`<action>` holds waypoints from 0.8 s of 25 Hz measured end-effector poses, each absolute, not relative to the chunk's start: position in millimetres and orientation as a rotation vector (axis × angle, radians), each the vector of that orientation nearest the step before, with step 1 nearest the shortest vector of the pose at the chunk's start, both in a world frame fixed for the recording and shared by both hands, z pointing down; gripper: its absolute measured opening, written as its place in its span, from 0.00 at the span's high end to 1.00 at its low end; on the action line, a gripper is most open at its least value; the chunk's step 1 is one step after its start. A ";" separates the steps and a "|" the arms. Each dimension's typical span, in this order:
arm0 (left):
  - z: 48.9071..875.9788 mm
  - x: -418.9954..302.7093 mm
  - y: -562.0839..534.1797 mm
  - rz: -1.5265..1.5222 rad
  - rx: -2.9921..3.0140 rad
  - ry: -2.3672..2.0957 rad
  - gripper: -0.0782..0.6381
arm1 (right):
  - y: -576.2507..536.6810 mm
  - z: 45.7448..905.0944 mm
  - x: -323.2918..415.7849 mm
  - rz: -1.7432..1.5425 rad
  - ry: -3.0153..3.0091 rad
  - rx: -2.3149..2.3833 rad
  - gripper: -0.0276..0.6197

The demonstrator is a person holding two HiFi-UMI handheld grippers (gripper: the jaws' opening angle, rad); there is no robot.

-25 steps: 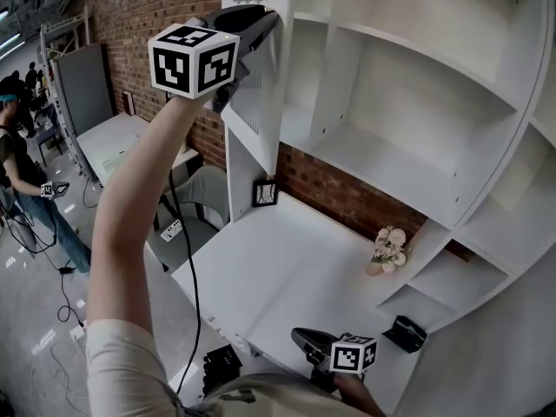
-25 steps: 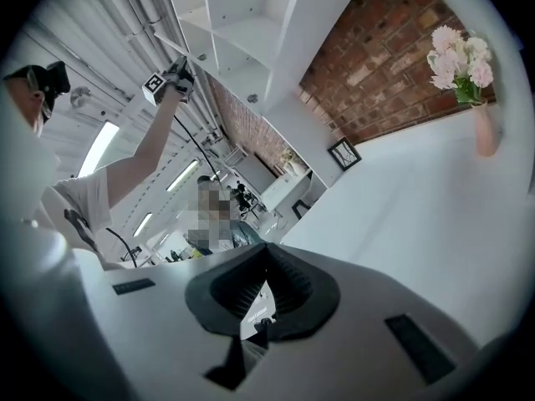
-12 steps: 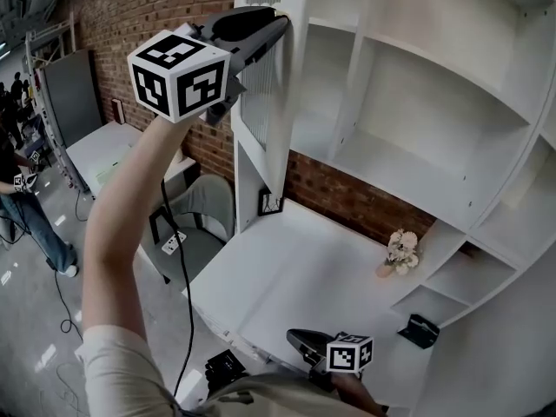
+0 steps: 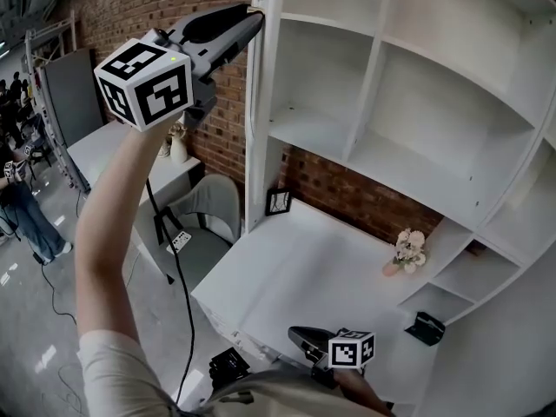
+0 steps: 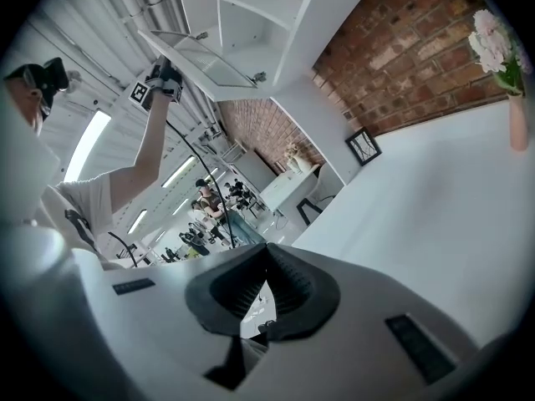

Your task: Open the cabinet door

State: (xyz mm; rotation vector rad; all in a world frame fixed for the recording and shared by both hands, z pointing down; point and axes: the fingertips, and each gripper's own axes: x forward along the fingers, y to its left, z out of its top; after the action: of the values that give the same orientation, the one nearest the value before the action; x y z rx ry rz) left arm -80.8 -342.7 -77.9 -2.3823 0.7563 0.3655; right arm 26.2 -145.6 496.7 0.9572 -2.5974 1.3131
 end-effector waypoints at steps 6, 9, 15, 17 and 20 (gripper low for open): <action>-77.7 -137.5 -345.5 0.480 -2.393 0.858 0.75 | -147.9 498.0 3.9 1.301 -2.575 0.892 0.92; -78.7 -159.0 -351.2 0.499 -2.376 0.902 0.76 | -150.8 495.8 -10.7 1.280 -2.572 0.860 0.92; -75.6 -200.1 -361.4 0.558 -2.401 0.946 0.79 | -154.4 493.4 -35.7 1.269 -2.555 0.836 0.92; -77.1 -211.8 -363.6 0.583 -2.398 0.952 0.80 | -155.9 492.5 -42.3 1.268 -2.548 0.837 0.92; -78.0 -223.0 -373.8 0.602 -2.395 0.984 0.81 | -160.8 491.3 -45.7 1.273 -2.539 0.840 0.92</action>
State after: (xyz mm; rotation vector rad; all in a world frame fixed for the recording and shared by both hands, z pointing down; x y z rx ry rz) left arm -223.0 -373.8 -78.0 -2.3948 0.9836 0.6023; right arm -45.7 -160.8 491.3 0.8404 -2.5394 1.2726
